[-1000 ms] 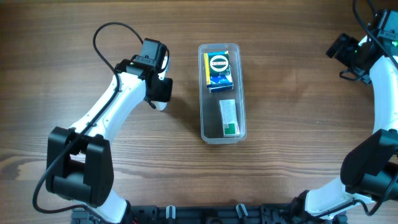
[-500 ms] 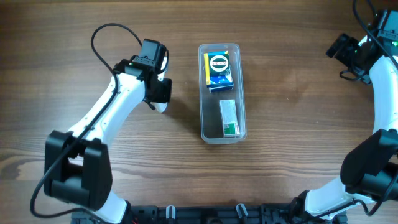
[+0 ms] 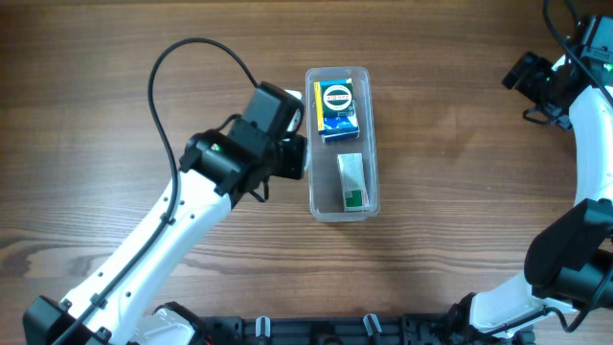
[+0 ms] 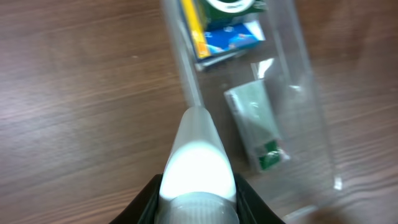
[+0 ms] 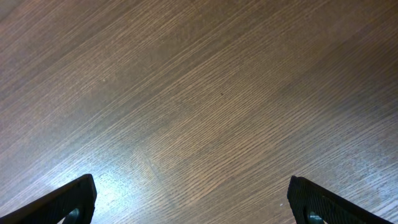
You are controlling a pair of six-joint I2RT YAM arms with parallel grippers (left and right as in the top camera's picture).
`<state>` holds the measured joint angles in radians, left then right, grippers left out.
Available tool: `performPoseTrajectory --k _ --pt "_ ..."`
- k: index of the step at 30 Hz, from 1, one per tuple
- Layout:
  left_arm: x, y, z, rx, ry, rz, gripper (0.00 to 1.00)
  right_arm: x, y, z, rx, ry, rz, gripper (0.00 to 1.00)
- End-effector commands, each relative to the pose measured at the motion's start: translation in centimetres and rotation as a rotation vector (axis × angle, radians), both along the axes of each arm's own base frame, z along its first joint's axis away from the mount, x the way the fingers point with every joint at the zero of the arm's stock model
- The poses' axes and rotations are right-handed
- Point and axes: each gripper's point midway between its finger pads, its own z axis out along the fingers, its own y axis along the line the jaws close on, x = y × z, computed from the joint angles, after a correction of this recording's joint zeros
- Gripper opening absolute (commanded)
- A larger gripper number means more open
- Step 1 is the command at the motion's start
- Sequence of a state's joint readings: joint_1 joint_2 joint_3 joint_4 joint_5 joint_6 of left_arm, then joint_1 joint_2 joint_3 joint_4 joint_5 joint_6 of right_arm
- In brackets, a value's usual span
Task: Pack container
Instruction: 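Carry the white bottle right over the container, then lay the bottle in the container and open the left gripper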
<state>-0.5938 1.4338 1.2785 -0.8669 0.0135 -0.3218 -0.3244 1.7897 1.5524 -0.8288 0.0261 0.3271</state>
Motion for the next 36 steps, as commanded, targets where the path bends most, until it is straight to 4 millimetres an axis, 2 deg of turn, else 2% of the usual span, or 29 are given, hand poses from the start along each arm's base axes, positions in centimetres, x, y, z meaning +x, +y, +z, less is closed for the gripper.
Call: performPoseTrajectory --k 1,7,11,20,36 --pt "-1.0 -2.6 2.4 -0.107 -0.016 0.036 0.29 0.0 0.1 -0.3 0.002 0.004 0.012 1.0" --pt "-1.6 -5.4 3.4 -0.177 -0.044 0.011 0.29 0.0 0.1 -0.3 0.002 0.005 0.012 1.0" --pt "-1.8 -6.0 3.2 -0.21 -0.014 0.059 0.3 0.0 0.1 -0.3 0.002 0.004 0.012 1.0" --pt "-0.3 -6.0 -1.3 -0.171 0.091 0.26 0.3 0.0 0.1 -0.3 0.002 0.004 0.011 1.0" --pt "0.1 -6.6 -6.7 -0.076 0.183 0.285 0.31 0.0 0.1 -0.3 0.002 0.004 0.012 1.0"
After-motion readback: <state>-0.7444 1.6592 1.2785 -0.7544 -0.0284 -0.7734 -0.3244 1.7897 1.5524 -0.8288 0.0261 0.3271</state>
